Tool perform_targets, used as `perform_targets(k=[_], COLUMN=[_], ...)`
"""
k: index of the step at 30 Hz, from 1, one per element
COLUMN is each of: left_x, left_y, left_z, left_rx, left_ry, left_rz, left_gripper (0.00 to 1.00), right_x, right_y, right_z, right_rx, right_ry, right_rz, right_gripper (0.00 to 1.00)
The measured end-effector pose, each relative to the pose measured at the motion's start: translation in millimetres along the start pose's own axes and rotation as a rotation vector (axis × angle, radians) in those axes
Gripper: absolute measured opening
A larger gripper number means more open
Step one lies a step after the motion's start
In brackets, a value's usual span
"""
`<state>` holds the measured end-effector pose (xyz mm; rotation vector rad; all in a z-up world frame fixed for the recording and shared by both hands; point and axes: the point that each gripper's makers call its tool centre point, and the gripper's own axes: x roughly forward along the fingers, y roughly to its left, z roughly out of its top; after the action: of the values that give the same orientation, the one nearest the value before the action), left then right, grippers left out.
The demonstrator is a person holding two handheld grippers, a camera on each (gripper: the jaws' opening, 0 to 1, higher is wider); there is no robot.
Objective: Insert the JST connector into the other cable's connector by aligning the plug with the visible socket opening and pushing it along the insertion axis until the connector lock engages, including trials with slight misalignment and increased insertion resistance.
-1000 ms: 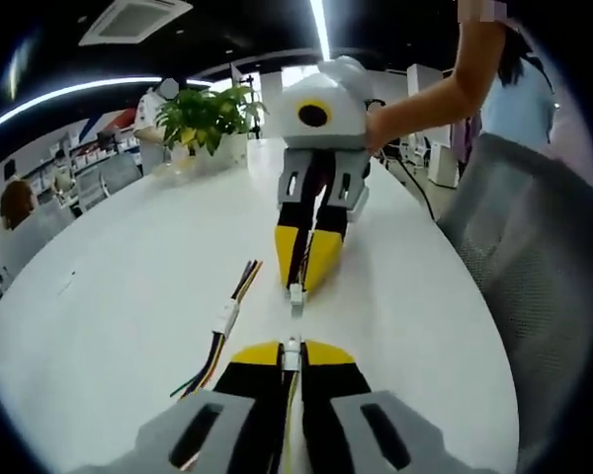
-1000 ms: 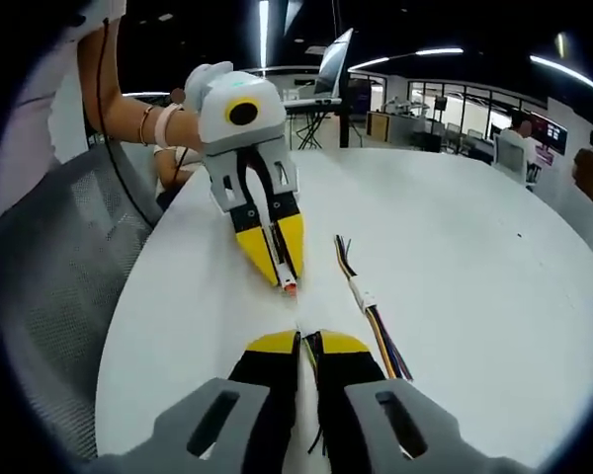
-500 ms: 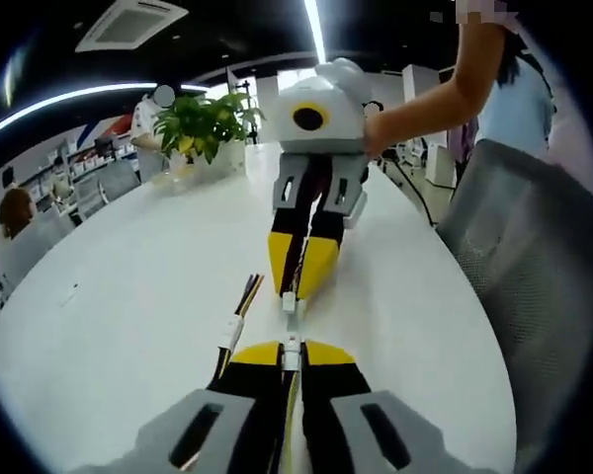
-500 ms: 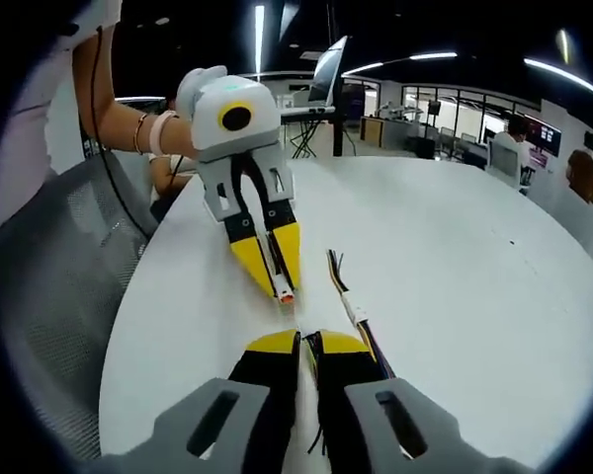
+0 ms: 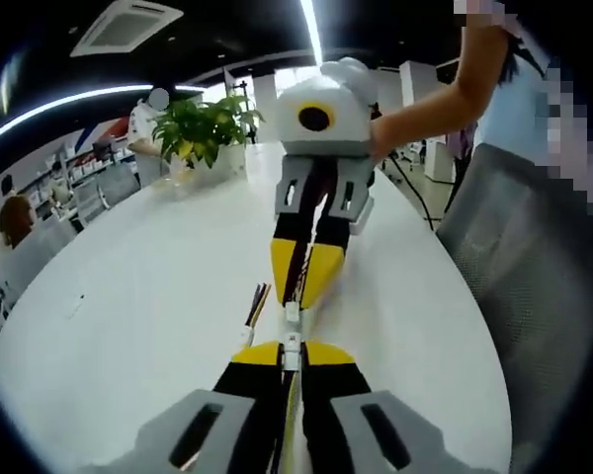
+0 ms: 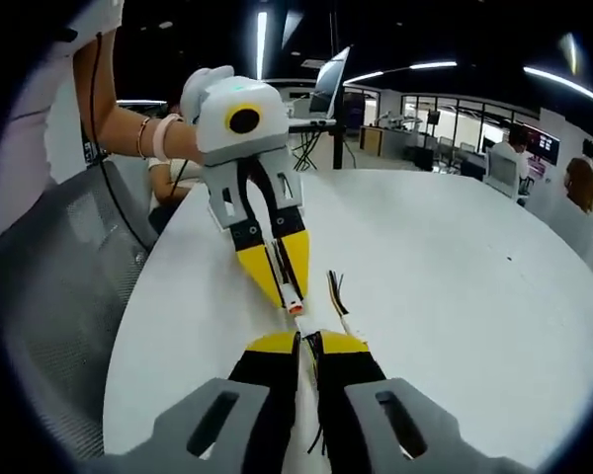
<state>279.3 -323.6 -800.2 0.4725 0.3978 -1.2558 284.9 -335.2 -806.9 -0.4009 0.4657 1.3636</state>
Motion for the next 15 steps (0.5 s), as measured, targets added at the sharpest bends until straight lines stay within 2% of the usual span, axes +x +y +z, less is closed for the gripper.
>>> perform_targets(k=[15], left_x=[2.8], left_y=[-3.7], left_z=[7.1], left_rx=[0.003], left_ry=[0.002], left_rz=[-0.004], left_gripper=[0.00], right_x=[2.5], right_y=[4.0], right_z=[-0.5], right_rx=[0.006], right_ry=[0.003], right_rz=[0.009], right_gripper=[0.03])
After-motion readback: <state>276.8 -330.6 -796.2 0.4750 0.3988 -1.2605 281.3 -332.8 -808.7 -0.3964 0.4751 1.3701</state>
